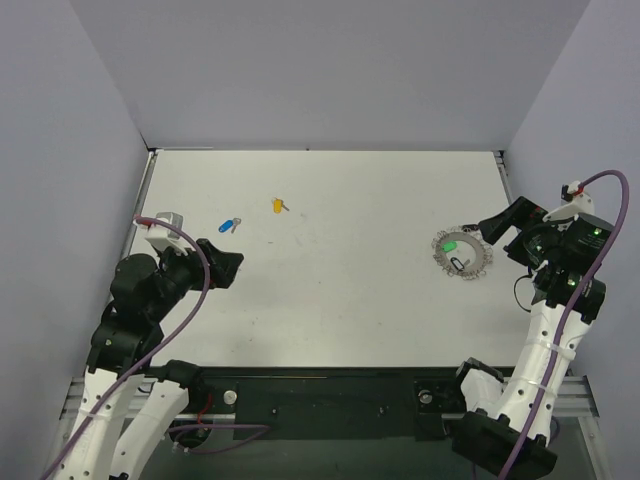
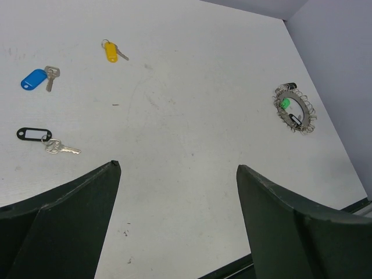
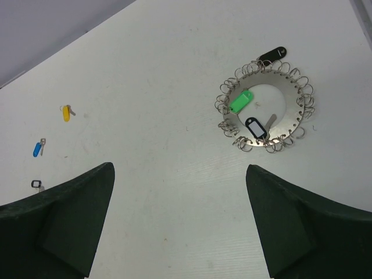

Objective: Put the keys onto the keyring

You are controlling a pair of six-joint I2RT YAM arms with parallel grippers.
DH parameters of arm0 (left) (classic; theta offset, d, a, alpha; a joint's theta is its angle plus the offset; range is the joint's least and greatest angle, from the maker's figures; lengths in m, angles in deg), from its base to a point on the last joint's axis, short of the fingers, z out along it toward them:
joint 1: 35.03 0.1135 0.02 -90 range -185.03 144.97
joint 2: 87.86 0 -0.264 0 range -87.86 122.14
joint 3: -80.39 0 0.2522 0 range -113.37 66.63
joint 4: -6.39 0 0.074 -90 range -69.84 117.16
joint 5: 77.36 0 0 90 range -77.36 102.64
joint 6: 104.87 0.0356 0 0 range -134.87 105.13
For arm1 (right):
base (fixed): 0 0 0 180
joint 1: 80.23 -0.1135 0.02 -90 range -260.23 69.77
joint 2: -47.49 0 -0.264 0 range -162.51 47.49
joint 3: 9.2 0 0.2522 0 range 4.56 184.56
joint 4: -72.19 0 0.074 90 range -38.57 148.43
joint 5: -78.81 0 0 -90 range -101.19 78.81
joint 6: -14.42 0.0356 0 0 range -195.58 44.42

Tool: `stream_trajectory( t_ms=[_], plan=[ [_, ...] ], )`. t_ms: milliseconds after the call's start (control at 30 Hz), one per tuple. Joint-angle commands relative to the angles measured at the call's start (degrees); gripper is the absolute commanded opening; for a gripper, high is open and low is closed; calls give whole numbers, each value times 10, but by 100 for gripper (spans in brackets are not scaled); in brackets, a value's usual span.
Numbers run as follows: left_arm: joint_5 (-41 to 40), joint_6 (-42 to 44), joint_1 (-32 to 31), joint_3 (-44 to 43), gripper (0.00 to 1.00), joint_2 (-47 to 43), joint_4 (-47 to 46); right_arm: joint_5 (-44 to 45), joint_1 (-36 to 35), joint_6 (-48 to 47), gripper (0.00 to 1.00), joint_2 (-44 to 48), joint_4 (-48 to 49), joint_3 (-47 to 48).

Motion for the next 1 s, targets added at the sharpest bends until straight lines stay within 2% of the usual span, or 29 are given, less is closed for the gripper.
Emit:
stream_trajectory(
  t_ms=[0, 100, 167, 200, 233, 267, 333, 367, 400, 433, 500, 667, 767, 833, 967],
  plan=[
    [-10, -14, 3, 14, 91, -2, -39, -31, 4, 10, 90, -8, 24, -1],
    [-14, -19, 3, 31, 91, -2, -52, -54, 3, 4, 90, -18, 25, 0],
    [-17, -25, 3, 46, 91, 5, -64, -98, 4, -21, 90, -29, 28, -3],
    [-23, -30, 3, 52, 91, 9, -69, -148, 3, -39, 90, -38, 27, -6],
    [-24, -33, 3, 65, 92, 13, -82, -186, 3, -75, 90, -44, 19, -9],
    [-33, -46, 3, 72, 91, 26, -88, -265, 0, -102, 90, -58, 7, -14],
    [-43, -68, 4, 91, 91, 53, -106, -327, -37, -243, 91, -82, -46, -13],
    [-45, -75, 4, 101, 91, 63, -115, -315, -88, -284, 90, -97, -117, -8],
    [-57, -87, 4, 105, 91, 89, -117, -261, -116, -350, 91, -100, -141, 3],
    [-67, -97, 5, 107, 90, 99, -117, -208, -173, -358, 91, -103, -149, -4],
    [-91, -108, 8, 110, 90, 137, -118, -178, -225, -354, 90, -100, -114, -32],
    [-141, -126, 21, 126, 88, 203, -155, -194, -249, -384, 90, -105, -65, -77],
    [-182, -140, 31, 132, 81, 243, -185, -204, -248, -385, 89, -112, -47, -105],
    [-186, -147, 46, 131, 75, 292, -208, -208, -244, -392, 89, -111, -44, -113],
    [-190, -148, 55, 96, 70, 410, -228, -229, -234, -392, 89, -110, -38, -125]
  ],
)
